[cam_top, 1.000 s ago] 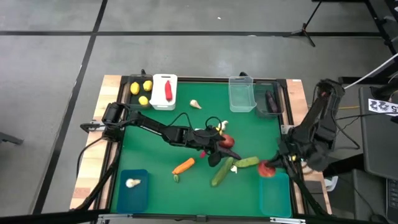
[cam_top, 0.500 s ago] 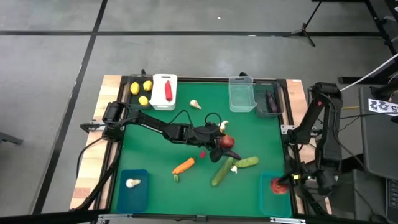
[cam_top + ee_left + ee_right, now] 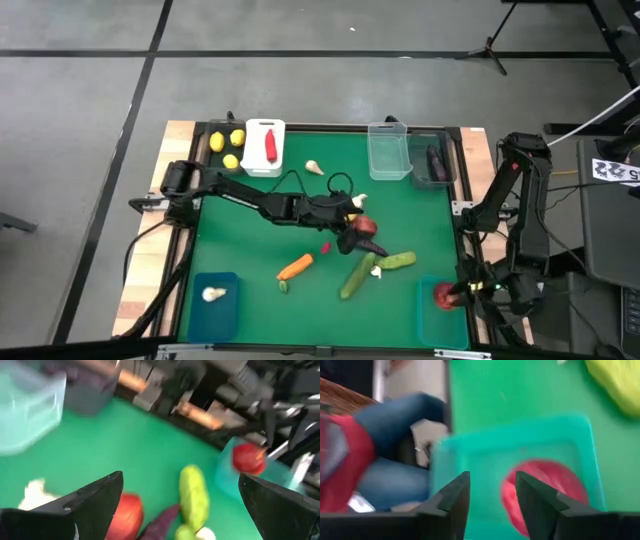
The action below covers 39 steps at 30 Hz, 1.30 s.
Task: Sort produce into baskets
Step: Put the apple into the green bin
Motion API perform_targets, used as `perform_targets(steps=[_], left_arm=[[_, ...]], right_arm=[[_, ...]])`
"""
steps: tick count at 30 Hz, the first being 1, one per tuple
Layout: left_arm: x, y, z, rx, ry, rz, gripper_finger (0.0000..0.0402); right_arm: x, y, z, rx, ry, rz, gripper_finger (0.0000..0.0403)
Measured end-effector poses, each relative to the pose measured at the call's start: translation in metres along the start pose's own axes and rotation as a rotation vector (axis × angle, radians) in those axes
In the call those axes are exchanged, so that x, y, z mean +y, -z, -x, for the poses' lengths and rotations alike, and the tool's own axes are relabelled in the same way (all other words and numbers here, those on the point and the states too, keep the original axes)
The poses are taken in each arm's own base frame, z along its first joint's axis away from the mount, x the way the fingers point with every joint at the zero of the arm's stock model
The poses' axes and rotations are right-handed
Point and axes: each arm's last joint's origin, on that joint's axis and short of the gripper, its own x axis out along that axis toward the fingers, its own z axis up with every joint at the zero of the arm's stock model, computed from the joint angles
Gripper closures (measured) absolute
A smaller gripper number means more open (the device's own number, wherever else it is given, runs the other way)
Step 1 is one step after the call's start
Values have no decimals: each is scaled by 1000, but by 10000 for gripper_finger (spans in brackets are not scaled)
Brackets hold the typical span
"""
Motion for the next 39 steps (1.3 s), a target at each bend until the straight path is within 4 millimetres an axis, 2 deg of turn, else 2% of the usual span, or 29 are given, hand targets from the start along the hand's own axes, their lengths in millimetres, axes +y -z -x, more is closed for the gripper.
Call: perform_targets(steps=[5,9,14,17,22,27,31,35,39], left_arm=[[-18,-34,37,-61,46,-94,11],[-28,-58,81,-71,4,-168,11],[-32,-68,132,-32,-178,-224,11],[-29,-64,152,-9,-263,-143,11],[-15,-40,152,84,-362,-1,11],[3,-14,138,173,-391,65,11],[8,1,134,220,-397,96,11],[3,5,135,234,-374,86,11],[-1,7,136,244,-352,41,11]], right_arm=[[13,-23,33,-152,-57,94,226],[19,-43,57,-358,-23,249,224],[21,-71,66,-453,101,401,224],[20,-84,67,-478,165,448,224],[17,-93,67,-460,195,454,224],[6,-103,53,-413,378,512,223],[-5,-126,37,-332,499,515,223],[-15,-156,22,-207,458,501,221],[-29,-184,10,-155,432,501,194]])
